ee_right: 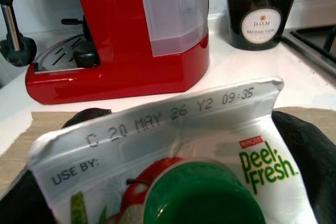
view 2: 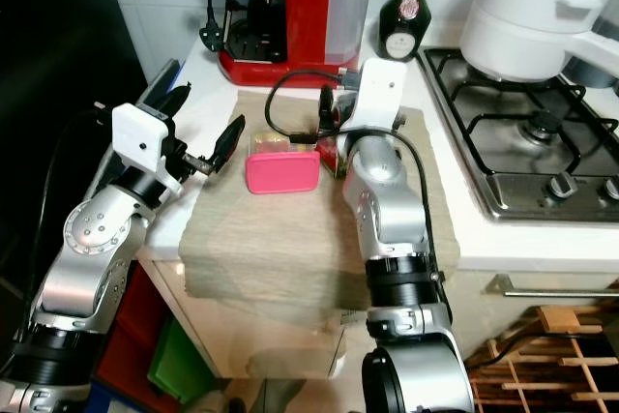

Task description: Restocking fridge

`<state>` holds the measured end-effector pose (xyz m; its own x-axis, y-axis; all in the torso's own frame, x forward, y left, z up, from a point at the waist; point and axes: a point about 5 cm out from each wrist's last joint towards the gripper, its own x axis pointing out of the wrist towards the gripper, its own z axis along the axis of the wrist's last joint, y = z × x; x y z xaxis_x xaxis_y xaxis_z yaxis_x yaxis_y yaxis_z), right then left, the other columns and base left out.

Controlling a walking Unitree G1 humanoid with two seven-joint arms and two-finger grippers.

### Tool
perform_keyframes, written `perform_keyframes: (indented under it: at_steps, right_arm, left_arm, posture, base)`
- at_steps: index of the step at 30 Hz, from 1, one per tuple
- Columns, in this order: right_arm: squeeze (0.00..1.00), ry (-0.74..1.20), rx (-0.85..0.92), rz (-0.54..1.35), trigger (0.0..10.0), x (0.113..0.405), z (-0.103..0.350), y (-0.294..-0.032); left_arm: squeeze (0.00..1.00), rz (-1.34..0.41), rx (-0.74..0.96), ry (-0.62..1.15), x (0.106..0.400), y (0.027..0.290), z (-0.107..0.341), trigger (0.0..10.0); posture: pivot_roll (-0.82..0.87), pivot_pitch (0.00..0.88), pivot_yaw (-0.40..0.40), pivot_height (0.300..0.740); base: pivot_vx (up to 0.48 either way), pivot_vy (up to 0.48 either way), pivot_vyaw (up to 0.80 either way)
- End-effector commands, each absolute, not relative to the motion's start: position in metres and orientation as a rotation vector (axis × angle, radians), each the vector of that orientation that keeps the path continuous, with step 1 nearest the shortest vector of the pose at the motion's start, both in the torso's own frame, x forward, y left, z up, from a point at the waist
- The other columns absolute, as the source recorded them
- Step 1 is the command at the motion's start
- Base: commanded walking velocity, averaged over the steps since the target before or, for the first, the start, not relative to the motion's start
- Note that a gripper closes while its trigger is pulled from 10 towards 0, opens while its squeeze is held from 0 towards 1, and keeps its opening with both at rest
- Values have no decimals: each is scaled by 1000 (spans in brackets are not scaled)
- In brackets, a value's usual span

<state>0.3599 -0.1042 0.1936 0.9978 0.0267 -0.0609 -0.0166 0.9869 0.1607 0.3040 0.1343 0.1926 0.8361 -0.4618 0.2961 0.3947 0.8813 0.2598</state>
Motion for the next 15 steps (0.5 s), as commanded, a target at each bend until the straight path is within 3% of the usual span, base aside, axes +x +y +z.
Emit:
perform_keyframes:
  at_steps: [1,3,4,15]
  right_arm:
    - [0,142,184,15,2078,358,178,-106]
    - [0,142,184,15,2078,358,178,-106]
    - [0,139,178,15,0,358,178,-106]
    - [0,105,113,8,0,358,184,-108]
  left_arm:
    - [0,-465,210,-364,303,133,195,10000]
    - [0,-465,210,-364,303,133,195,10000]
    - [0,-464,210,-362,303,133,195,10000]
    - [0,-457,207,-340,302,134,190,10000]
  posture:
    - [88,0,17,740]
    - [88,0,17,740]
    - [86,0,17,740]
    - [84,0,14,740]
  base:
    - [0,0,0]
    - [0,0,0]
    - [0,0,0]
    - [0,0,0]
